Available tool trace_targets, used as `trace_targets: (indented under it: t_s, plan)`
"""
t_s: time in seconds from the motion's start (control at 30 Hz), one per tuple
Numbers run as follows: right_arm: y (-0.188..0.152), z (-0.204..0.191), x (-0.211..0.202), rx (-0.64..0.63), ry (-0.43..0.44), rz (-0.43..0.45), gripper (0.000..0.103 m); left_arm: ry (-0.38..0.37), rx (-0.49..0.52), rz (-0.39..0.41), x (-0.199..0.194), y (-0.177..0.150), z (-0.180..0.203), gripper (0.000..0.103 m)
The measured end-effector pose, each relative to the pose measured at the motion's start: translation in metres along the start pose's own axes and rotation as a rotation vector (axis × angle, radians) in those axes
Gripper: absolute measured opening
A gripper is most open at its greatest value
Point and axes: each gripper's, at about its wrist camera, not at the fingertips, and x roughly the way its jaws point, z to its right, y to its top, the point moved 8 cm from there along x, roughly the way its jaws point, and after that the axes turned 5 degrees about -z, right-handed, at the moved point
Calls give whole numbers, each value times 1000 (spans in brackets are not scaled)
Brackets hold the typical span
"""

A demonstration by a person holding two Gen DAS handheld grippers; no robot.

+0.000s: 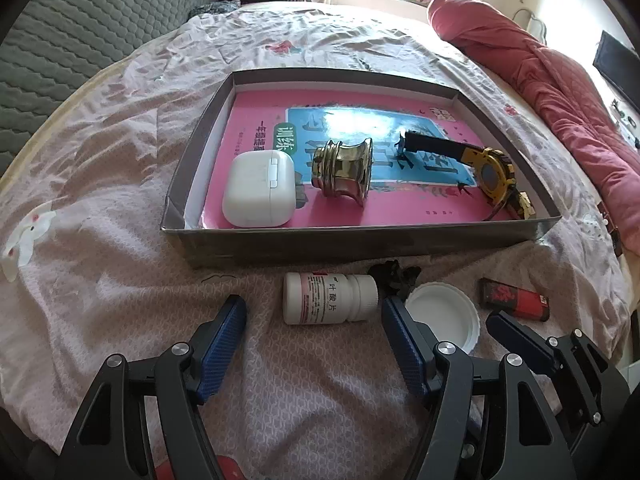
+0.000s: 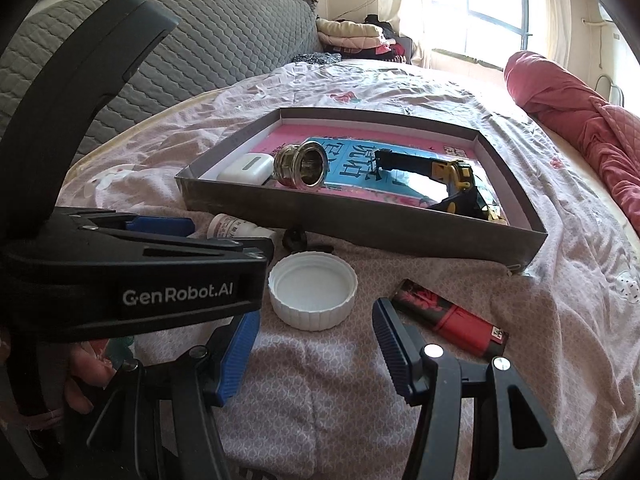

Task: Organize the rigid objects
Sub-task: 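Move the left tool to the white pill bottle and close on it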

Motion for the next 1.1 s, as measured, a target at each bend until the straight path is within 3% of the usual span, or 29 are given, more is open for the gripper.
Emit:
trace_targets:
  t_s: [1.0, 1.1]
  plan:
    - [14, 4, 25, 0, 35, 5, 58, 11, -5, -25, 17, 4, -7, 72]
    - [16, 5, 24, -1, 41, 10, 52, 11, -6, -25, 17, 4, -7, 72]
